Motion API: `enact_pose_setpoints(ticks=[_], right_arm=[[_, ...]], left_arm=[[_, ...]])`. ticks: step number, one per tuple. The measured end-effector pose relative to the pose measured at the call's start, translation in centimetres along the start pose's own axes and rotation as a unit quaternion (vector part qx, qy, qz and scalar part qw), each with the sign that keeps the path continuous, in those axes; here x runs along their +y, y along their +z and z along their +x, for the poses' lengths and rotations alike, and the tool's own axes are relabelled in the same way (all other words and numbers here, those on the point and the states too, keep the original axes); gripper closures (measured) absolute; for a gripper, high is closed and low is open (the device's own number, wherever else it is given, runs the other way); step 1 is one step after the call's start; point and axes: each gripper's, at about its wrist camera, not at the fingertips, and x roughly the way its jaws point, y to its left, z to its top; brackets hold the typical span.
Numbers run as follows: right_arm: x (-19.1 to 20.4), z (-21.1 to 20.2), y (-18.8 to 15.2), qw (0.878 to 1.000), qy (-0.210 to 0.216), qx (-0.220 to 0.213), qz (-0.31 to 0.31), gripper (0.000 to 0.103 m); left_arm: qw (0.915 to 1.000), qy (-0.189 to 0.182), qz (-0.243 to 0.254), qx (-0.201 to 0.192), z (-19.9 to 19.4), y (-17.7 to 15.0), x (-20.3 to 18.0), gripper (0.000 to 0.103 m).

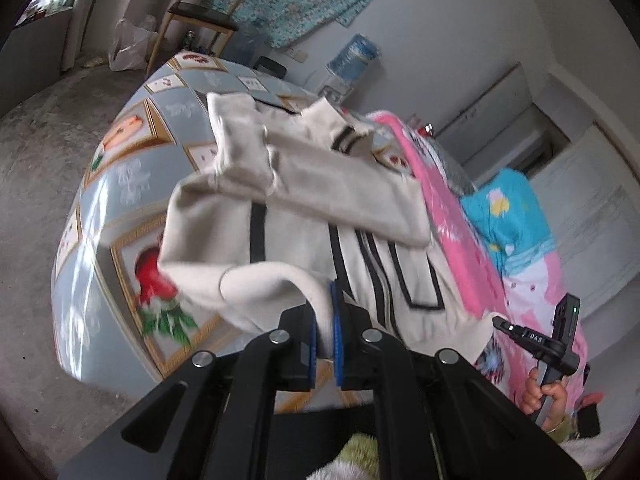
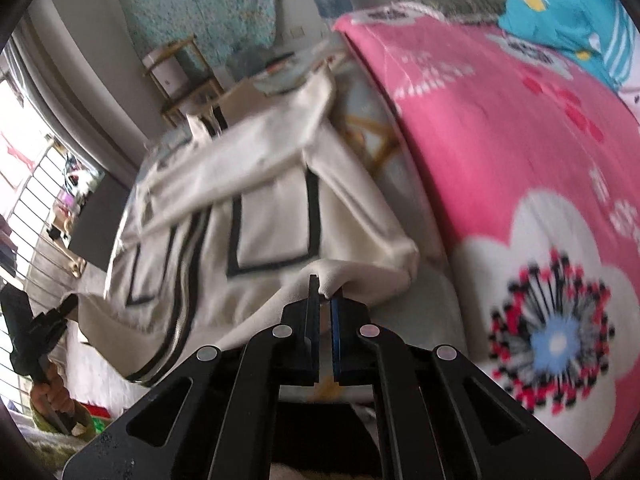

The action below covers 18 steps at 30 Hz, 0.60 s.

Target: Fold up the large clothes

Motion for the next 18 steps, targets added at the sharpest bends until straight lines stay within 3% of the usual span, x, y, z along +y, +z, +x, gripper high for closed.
enact_pose_setpoints(ticks=[10, 13, 18], right_arm=[[1.1, 5.3, 8.3, 0.999, 0.024, -0.031, 0.002, 0.099], [0.6, 8.5, 10.1, 0.999, 0.029, -0.021, 0.015, 0.099], [-0.6, 13.7, 11.1, 0.998, 0.034, 0.012, 0.043, 0.097]], left_arm=[[0.9963, -0.001, -0.086, 0.002, 4.0, 5.8, 4.5, 0.097], [0.9933, 0.004, -0.114, 0.013, 6.1, 6.9, 6.1, 0.097], [0.9918, 0.045, -0.115, 0.032, 8.8, 7.2, 6.9, 0.094]])
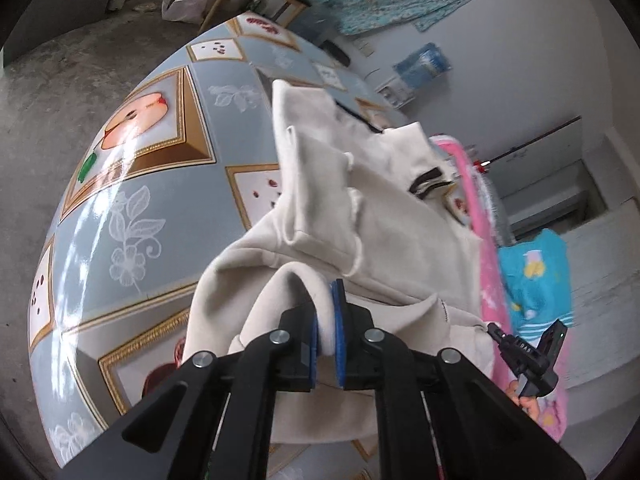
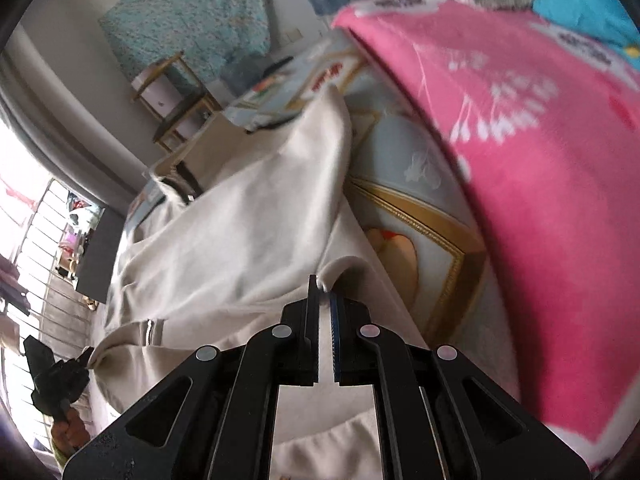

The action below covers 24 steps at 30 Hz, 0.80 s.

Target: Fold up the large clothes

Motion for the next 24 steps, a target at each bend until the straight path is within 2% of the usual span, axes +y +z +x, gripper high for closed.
enact_pose_setpoints(ticks=[4, 7, 8, 9, 11, 14, 15, 20, 24], right_arm=[[-0.8, 0.8, 0.4, 1.000, 0.009, -0.012, 0.017, 0.094], [-1.0, 0.1, 0.9, 0.999, 0.005, -0.030, 0.021, 0.088], [-1.0, -0.1, 1.0, 0.999, 0.002, -0.033, 0.022, 0.083], [-1.1, -0.5, 1.1, 0.999, -0.002, -0.037, 0.022, 0.072], [-1.0, -1.5, 1.0, 0.999, -0.002, -0.045, 0.021, 0.055], [-0.8, -3.2, 0.4, 0.998, -0.010, -0.054, 0.008, 0.044], [-0.8, -3.9, -0.2, 0.999, -0.014, -0.052, 0.002, 0.039], [-1.6, -5.8, -3.2, 0.999, -0.029, -0.020, 0.001, 0.031], [-3.0, -7.2, -5.7, 0.999, -0.040, 0.005, 0.029, 0.030]], left_arm=[[0.9998, -0.016, -0.012, -0.006, -0.4, 0.0, 0.4, 0.093], [0.9990, -0.001, -0.021, -0.040, -1.9, 0.2, 1.1, 0.077], [0.9982, 0.006, -0.028, -0.054, -2.6, 0.3, 1.5, 0.071], [0.9970, 0.011, -0.038, -0.067, -3.5, 0.4, 2.1, 0.069], [0.9954, 0.019, -0.048, -0.081, -4.7, 0.4, 2.8, 0.068], [0.9935, 0.037, -0.050, -0.095, -6.5, -0.4, 3.5, 0.064], [0.9935, 0.039, -0.049, -0.095, -6.8, -0.6, 3.6, 0.062], [0.9967, 0.042, -0.043, -0.055, -6.7, -3.1, 3.7, 0.050], [0.9985, 0.043, -0.026, -0.020, -5.9, -5.3, 3.0, 0.048]])
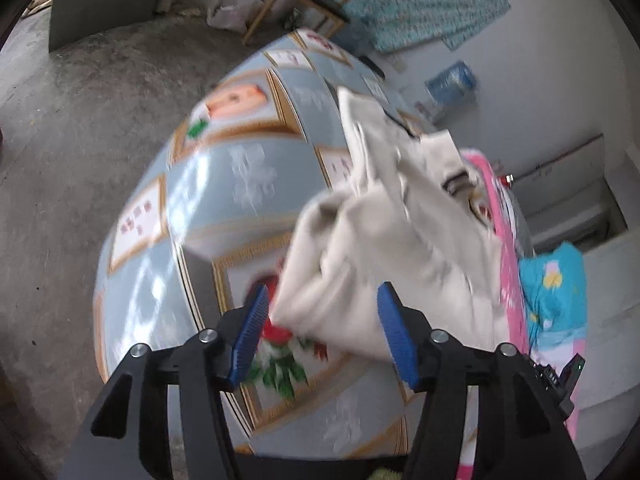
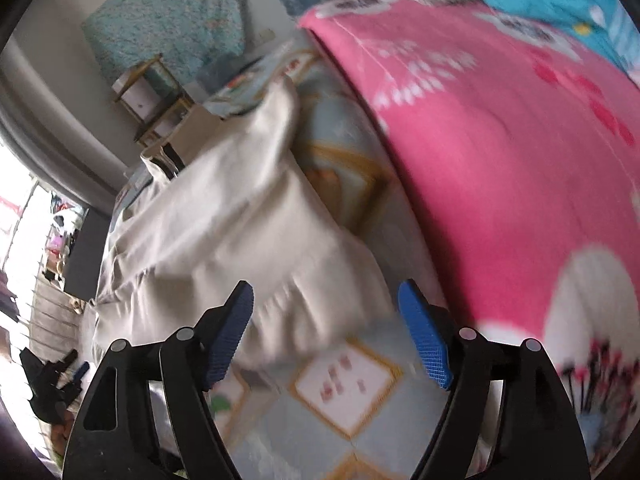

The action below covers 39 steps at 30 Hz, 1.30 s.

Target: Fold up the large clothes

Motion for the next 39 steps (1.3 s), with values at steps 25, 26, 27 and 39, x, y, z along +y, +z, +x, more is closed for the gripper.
enact_pose_setpoints(ticks=[25, 26, 27, 39], right_arm=[[-0.2, 3.6, -0.6, 0.996, 0.002, -0.050, 0.077, 0.077], [0.4, 3.5, -0.5, 0.996, -0.009, -0.058, 0.060, 0.088], [1.0, 3.3, -0.4, 0.997, -0.016, -0.065, 0.048, 0.090], [3.9, -5.0, -0.7, 0.991, -0.009, -0.132, -0.024, 0.092]], left_arm=[[0.9980, 0.030, -0.002, -0.055, 4.5, -1.3, -1.9, 0.074], [0.9961, 0.055, 0.035, -0.060, 4.5, -1.4, -3.1, 0.082], [0.9938, 0.069, 0.059, -0.064, 4.4, -1.6, -3.7, 0.088], [0.9654, 0.100, 0.196, -0.140, -4.6, -3.0, -10.0, 0.095]])
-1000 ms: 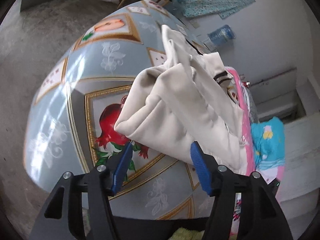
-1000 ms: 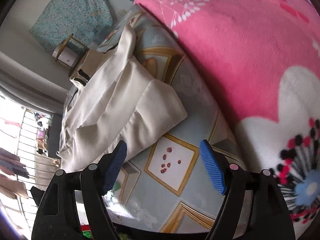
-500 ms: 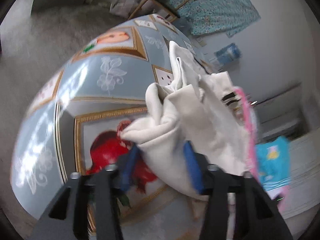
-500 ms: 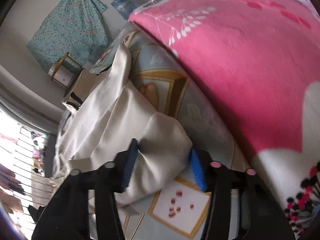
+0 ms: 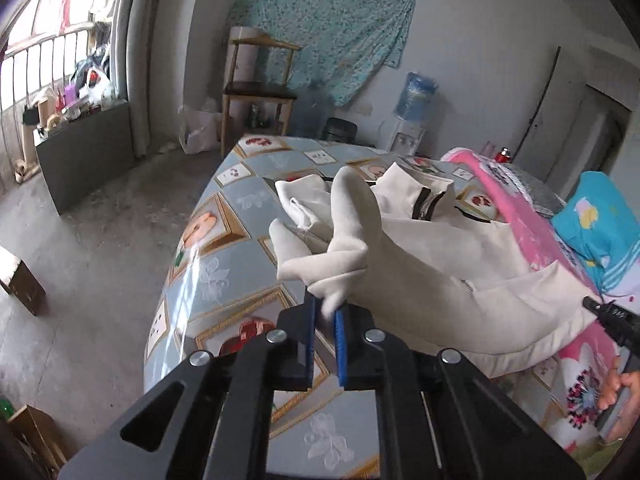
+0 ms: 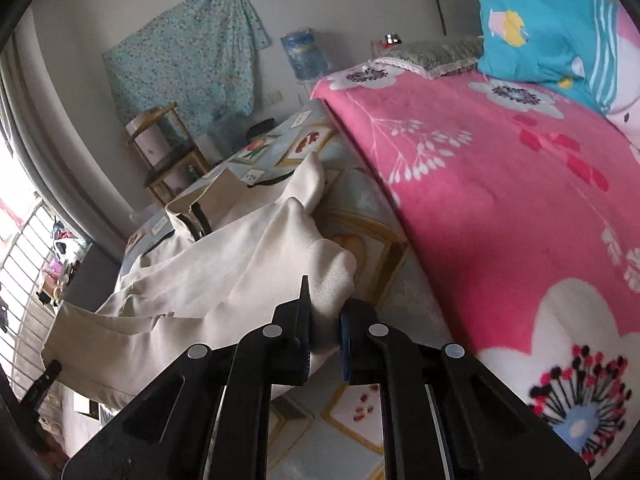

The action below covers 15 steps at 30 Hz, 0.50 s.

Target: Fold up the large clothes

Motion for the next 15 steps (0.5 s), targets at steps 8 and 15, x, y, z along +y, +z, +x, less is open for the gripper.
enact_pose_setpoints(ticks=[8, 15], right_arm=[[-3.3, 6.8, -3.1, 0.990, -0.042, 0.134, 0.016, 0.070], [-3.2, 2.9, -0.3, 0.995, -0.067, 0.078, -0.002, 0.039]], left_arm=[[0.9890, 0.018, -0.052, 0.137, 5.3, -4.5, 4.1, 0.079], [0.9944, 0.047, -0.054, 0.078, 3.1, -2.9, 4.5, 0.056]])
